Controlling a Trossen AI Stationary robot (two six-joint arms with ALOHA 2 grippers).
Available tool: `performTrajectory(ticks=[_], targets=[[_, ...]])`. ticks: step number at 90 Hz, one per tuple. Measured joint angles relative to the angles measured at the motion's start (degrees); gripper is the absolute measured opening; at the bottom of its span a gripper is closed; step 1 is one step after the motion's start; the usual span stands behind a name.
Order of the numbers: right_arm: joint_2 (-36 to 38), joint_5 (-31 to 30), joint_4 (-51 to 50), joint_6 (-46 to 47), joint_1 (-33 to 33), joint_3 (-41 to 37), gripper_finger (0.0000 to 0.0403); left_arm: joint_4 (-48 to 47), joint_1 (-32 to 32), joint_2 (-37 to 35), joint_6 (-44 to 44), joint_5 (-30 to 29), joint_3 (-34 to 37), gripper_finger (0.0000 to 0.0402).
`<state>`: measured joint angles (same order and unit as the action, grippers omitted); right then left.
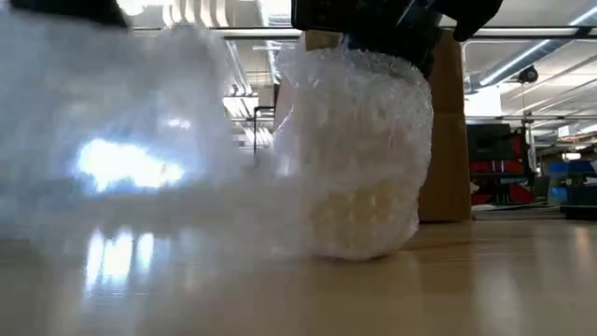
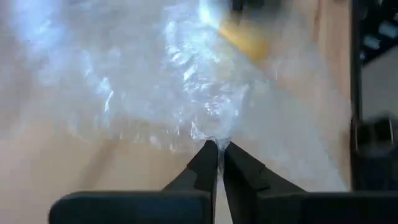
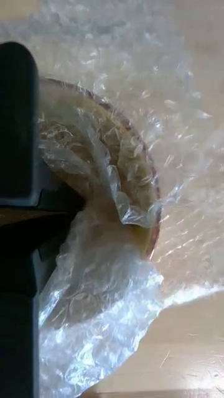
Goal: Wrap mug
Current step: Wrap the yellow cup in bubble wrap
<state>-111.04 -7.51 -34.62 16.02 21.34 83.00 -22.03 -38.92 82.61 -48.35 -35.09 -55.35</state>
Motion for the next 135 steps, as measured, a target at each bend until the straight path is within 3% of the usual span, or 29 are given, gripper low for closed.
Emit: performTrajectory(ticks=[10, 23, 37, 45, 57, 84, 107, 135], targets=[[0.04, 0.00, 0.35, 0.03, -0.01, -0.01, 0.0002, 5.77, 4.21, 0.85, 11.20, 0.64, -1.20, 0.0001], [0.09, 0.00, 0.27, 0.03, -0.02, -0.02, 0.0002, 17.40, 10.57, 4.13, 22.41, 7.68, -1.05, 0.0001], [0.13, 0.02, 0.47, 0.03, -0.02, -0.02, 0.0002, 28.89, 15.18, 10.16, 26.82, 17.45, -1.03, 0.0001], [0.33, 0.06, 0.13, 0.03, -0.09, 0.20, 0.0002, 32.38, 16.32, 13.84, 27.12, 19.19, -1.04, 0.0000], [1.51, 0.63, -3.08, 0.08, 0.00, 2.15, 0.0002, 33.86, 17.05, 17.21, 26.18, 18.89, -2.25, 0.0000], [7.00, 0.37, -19.05, -0.16, 0.31, 8.64, 0.0002, 33.22, 17.18, 17.67, 25.40, 18.73, -2.58, 0.0000], [6.29, 0.21, -7.09, -2.30, 0.65, 7.55, 0.0002, 33.20, 17.12, 17.64, 25.45, 18.80, -2.82, 0.0000], [-2.13, -0.34, -5.56, -1.99, 0.76, 5.21, 0.0002, 27.18, 17.07, 14.56, 24.75, 19.88, -2.97, 0.0000]])
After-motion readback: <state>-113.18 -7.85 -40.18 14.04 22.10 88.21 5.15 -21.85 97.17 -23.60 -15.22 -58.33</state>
